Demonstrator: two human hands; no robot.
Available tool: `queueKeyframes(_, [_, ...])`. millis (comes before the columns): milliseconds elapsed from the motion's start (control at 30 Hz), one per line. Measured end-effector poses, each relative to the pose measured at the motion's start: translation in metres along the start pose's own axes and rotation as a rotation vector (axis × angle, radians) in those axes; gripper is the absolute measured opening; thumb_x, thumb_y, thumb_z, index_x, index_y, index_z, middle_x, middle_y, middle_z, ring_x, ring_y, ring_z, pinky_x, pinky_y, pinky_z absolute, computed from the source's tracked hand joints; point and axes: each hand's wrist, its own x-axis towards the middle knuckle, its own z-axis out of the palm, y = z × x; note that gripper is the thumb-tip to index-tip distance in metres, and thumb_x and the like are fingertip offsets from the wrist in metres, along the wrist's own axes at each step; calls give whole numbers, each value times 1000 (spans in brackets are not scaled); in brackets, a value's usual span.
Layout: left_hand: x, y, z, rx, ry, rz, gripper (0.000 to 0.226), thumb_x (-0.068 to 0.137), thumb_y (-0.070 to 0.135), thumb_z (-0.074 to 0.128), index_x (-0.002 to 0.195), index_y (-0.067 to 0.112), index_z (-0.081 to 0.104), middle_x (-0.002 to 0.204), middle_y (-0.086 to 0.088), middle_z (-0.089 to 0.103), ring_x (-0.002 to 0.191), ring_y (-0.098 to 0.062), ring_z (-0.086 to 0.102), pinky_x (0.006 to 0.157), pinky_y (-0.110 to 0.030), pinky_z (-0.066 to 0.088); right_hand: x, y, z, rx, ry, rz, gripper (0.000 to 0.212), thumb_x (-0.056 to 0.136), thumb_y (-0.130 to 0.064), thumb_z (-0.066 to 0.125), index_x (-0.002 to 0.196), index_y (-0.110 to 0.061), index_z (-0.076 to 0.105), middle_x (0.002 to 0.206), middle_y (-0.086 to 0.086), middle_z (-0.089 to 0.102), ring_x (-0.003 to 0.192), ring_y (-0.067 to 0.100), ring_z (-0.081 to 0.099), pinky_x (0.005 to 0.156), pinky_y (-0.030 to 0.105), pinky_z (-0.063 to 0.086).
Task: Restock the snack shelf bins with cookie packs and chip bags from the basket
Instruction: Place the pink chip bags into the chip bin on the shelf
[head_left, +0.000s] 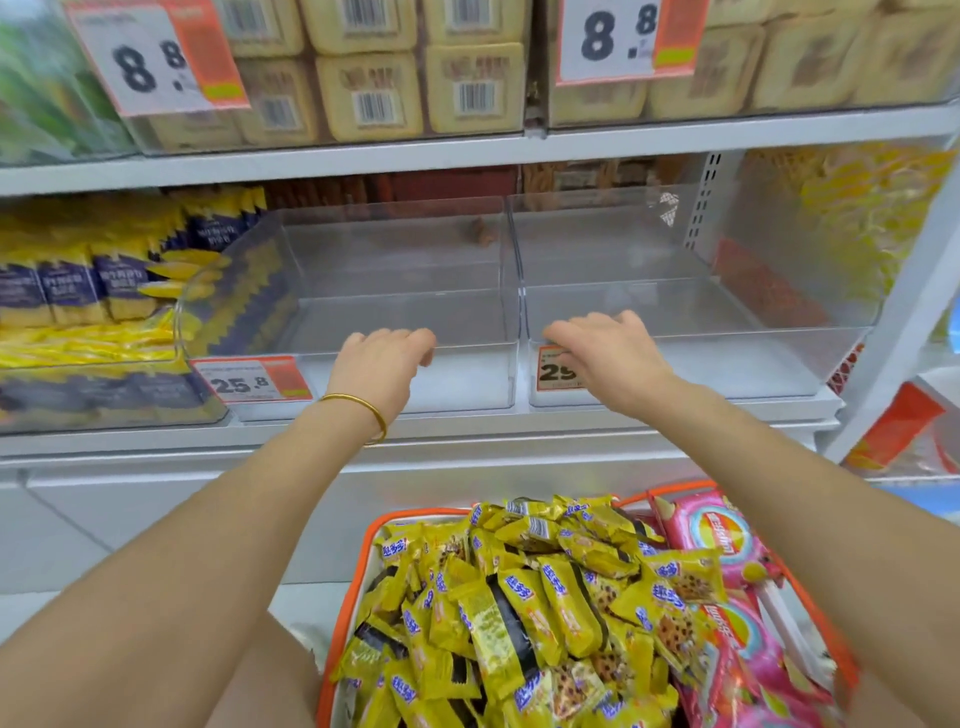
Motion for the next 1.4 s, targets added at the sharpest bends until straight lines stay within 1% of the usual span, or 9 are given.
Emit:
queueKeyframes(633, [-56,14,-14,-57,86,24,38,82,-11,45,103,19,50,99,-1,63,96,-26,55,71,-30,23,-53,-19,-21,93,73,-69,23,98,-18,42,119,-23,51,105,-5,61,102,22,50,73,29,15])
queueKeyframes(767, [-59,18,-10,-71,103,-14,39,81,-10,48,109,16,56,100,-6,64,97,-31,55,76,-36,31,-54,-21,-23,37,17,-70,27,98,-21,41,124,-22,47,118,-2,58,109,24,45,81,34,26])
queueKeyframes(833, [-61,22,-11,-70,196,-3,47,75,-12,54,115,11,57,104,-13,62,95,-35,53,77,-41,37,-53,-19,-26,45,0,-79,33,96,-21,44,130,-20,47,123,3,56,112,28,45,86,38,32])
queueKeyframes(933, [-75,48,-14,-167,466,105,54,67,-11,52,118,7,55,112,-17,57,97,-35,47,77,-44,39,-74,-10,-42,197,265,-152,33,85,-12,49,115,-6,60,106,14,61,96,34,54,79,41,43])
queueKeyframes(1000, [-86,74,-10,-265,570,265,47,71,-7,49,114,10,54,112,-13,57,98,-32,48,80,-43,37,-102,1,-44,265,447,-69,21,82,-7,49,97,-4,64,87,11,61,82,28,51,69,38,41])
queueKeyframes(1067, [-92,96,1,-336,537,423,41,74,-4,48,111,13,54,110,-10,59,95,-30,50,77,-40,38,-130,14,-31,316,331,101,20,83,-9,47,92,-9,64,85,6,63,80,24,54,66,37,43])
queueKeyframes(1167, [-90,115,25,-355,318,563,33,76,0,47,105,12,57,105,-9,62,90,-28,52,72,-37,35,-148,38,4,294,-194,288,24,88,-9,46,100,-14,66,101,5,68,96,27,61,75,35,46])
queueKeyframes(1233, [-85,121,40,-372,162,582,32,77,5,45,104,14,58,105,-7,61,91,-29,54,74,-37,37,-143,49,20,311,-415,341,26,88,-5,46,105,-9,66,105,9,67,99,28,61,78,31,43])
queueKeyframes(1400, [-79,122,65,-458,-50,520,31,84,15,36,102,15,62,101,-3,61,93,-29,56,78,-43,46,-139,69,56,132,-628,531,25,88,3,47,109,-1,60,116,18,60,107,33,58,82,31,44])
